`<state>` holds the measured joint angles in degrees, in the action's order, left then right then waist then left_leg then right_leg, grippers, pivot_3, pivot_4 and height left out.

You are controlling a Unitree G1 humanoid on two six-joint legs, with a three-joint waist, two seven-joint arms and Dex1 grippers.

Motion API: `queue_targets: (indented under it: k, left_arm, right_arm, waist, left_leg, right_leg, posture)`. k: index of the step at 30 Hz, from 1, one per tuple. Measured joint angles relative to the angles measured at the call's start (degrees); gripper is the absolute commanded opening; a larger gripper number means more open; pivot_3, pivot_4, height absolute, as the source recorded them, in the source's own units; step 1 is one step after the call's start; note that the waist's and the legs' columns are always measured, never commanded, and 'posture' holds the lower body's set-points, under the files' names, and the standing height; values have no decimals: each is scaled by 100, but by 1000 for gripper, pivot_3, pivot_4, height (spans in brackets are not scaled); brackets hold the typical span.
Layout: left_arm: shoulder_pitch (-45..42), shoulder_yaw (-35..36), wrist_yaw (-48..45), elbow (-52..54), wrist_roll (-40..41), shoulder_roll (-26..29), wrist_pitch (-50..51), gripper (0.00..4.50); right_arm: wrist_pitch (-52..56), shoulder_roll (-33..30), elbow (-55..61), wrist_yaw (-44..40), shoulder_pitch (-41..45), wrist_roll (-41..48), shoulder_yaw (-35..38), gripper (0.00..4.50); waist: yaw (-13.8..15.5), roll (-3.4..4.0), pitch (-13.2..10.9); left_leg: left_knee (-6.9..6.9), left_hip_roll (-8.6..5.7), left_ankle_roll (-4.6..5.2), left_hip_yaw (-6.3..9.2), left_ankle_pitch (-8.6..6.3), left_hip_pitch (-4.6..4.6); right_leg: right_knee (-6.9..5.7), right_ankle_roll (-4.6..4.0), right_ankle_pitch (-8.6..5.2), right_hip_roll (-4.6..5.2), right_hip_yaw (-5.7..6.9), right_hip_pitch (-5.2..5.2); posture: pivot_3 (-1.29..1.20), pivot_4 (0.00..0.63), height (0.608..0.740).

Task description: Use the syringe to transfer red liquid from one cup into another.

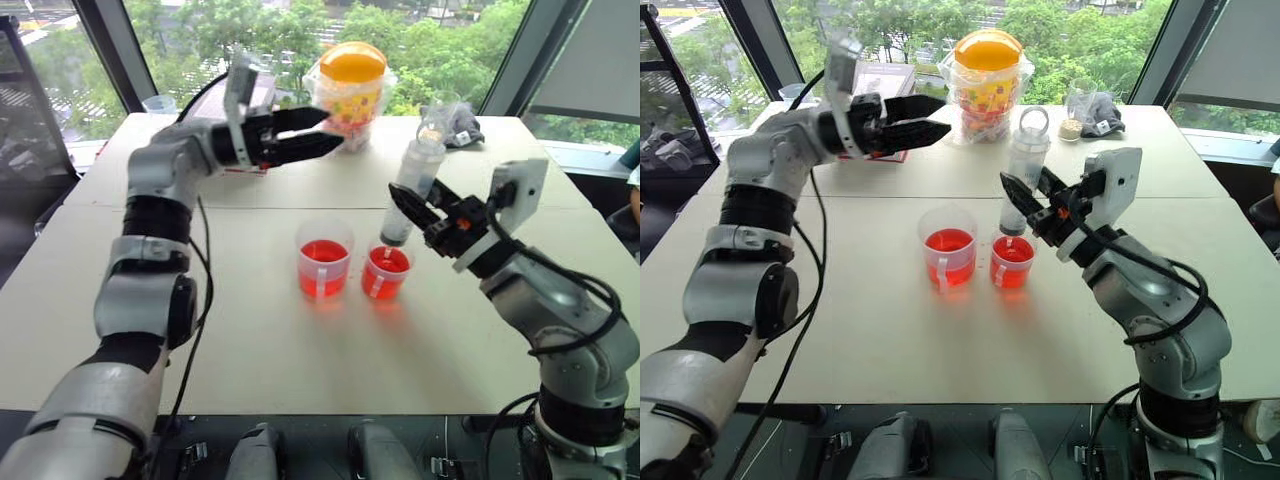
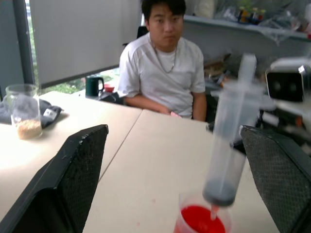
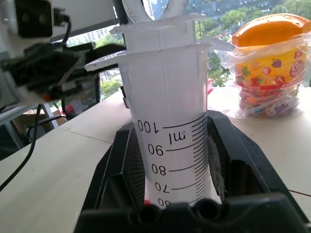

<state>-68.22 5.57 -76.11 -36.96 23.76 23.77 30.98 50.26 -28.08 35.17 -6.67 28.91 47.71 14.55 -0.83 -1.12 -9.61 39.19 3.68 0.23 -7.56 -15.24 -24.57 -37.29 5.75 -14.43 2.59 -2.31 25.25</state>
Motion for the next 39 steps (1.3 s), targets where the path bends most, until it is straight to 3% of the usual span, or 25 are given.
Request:
queue_targets:
  k: [4, 6, 11, 18, 26, 32, 39]
  left_arm:
    - [834, -73, 159, 975, 64, 166, 273, 4455]
    - [1263, -102, 258, 1601, 138, 238, 479, 4455]
    - [1958, -184, 461, 2631, 410, 361, 881, 4455]
    - [2525, -159, 958, 3546, 810, 438, 1205, 4455]
    - [2782, -132, 1379, 4057, 1191, 535, 1407, 4455]
    - [2846, -85, 1554, 4268, 1423, 743, 1597, 4500]
    - [2914, -75, 1647, 4411, 1577, 893, 1669, 4500]
  right_arm:
    - [1162, -662, -962, 641, 1355, 1116, 722, 1373]
    - [2142, -1362, -1848, 828, 2130, 1380, 859, 1373]
    - [3997, -2444, -3772, 550, 2977, 1005, 156, 1373]
    - [4161, -2629, -5366, -478, 2840, -16, -1428, 1373]
    - [3336, -2063, -6506, -1507, 2697, -1162, -2368, 1373]
    - [2919, -1884, -7050, -2077, 2796, -1789, -2530, 4385]
    - [3451, -2063, -6411, -2293, 2704, -1907, -2057, 4484]
  waist:
    - [25, 0, 0]
    - [25, 0, 0]
    - [-10, 0, 0]
    - [-32, 2, 1]
    - [-30, 2, 1]
    - [-27, 2, 1]
    - [1, 4, 0]
  left_leg:
    - [1, 1, 1, -5, 0, -1]
    - [-6, 1, 2, -6, -1, -1]
    - [-16, 3, 3, -6, -2, -3]
    - [-12, 1, 4, -10, -3, -1]
    - [-8, 0, 4, -11, -3, -2]
    - [-6, -1, 3, -12, -2, 2]
    - [-8, -1, 3, -11, -2, 0]
  right_leg:
    - [5, -2, 0, 8, -1, -2]
    - [7, -3, -1, 12, -3, 0]
    - [18, -19, -10, 6, -7, 10]
    - [15, -2, 0, 3, -17, 12]
    - [13, 0, 1, 0, -16, 11]
    - [15, 1, 1, 0, -15, 4]
    - [11, 0, 1, 1, -15, 9]
  posture:
    - [0, 150, 740]
    - [0, 150, 740]
    - [0, 150, 740]
    - [0, 150, 740]
    - [0, 150, 740]
    - [0, 150, 740]
    - [0, 150, 740]
